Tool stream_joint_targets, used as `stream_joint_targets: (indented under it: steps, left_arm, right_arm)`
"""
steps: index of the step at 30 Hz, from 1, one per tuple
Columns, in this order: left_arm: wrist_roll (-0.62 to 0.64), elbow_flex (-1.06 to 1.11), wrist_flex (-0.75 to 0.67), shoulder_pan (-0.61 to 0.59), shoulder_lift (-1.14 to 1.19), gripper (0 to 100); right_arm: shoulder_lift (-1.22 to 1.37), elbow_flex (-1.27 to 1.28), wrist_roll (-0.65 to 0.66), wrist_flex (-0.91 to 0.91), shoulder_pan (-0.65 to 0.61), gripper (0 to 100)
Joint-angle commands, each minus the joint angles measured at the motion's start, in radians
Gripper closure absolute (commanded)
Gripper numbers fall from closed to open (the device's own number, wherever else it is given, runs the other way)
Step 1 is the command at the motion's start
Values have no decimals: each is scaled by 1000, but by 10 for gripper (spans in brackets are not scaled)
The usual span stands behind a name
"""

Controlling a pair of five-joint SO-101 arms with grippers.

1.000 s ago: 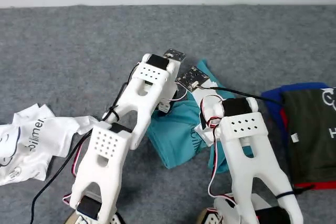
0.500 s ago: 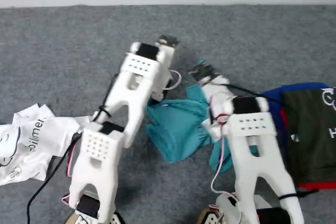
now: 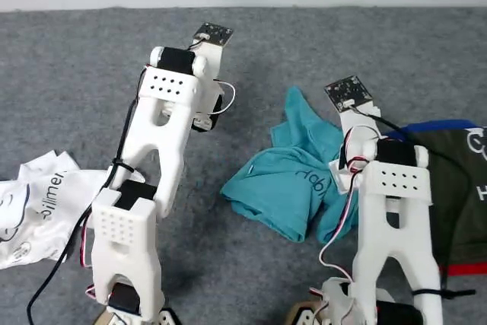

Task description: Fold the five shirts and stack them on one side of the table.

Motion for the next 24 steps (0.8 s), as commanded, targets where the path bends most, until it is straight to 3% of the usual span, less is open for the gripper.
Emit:
stream_joint_targets:
  steps: [1, 6, 10, 15, 24]
  left_arm:
    - [-5, 12, 15, 2, -60, 989]
    - [-2, 151, 20, 77, -64, 976]
    - [-8, 226, 21, 144, -63, 895]
    - [-43, 232, 20, 235, -60, 870]
    - [-41, 231, 15, 229, 106, 870]
  right_arm:
    - [-33, 6, 0, -1, 8, 743]
    - [-33, 3, -11, 87, 16, 742]
    - [-33, 2, -11, 93, 18, 737]
    - [-33, -80, -17, 151, 16, 643]
    - [-33, -152, -12, 189, 15, 666]
